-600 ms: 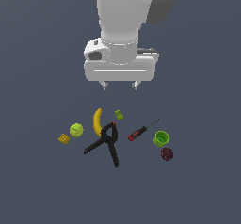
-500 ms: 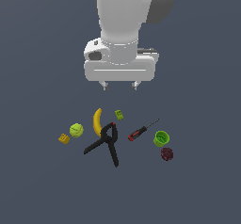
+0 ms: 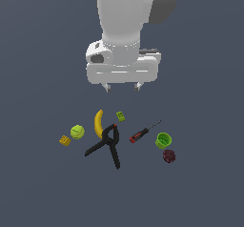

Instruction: Pick up a designated object from a clutter of objects.

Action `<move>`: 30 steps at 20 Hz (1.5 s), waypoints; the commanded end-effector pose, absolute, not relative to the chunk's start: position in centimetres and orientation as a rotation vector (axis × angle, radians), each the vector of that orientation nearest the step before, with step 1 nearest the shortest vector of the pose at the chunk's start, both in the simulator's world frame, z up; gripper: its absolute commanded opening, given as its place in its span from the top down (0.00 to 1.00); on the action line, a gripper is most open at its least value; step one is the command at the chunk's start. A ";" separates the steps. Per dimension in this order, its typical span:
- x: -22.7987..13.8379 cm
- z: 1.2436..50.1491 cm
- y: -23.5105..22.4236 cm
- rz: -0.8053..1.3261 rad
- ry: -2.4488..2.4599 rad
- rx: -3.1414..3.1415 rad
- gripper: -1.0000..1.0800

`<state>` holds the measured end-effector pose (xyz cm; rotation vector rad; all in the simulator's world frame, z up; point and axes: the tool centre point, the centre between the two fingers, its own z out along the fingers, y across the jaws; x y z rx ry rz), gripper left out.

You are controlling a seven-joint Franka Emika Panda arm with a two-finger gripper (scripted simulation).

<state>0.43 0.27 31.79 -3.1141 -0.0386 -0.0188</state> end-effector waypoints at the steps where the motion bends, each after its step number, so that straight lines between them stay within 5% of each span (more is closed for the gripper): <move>1: 0.4 31.8 0.3 -0.018 -0.041 -3.111 0.04; 14: 0.2 27.4 0.1 -0.017 -0.122 -3.116 0.04; 30: -4.1 13.4 -0.6 -0.008 -0.417 -3.107 0.04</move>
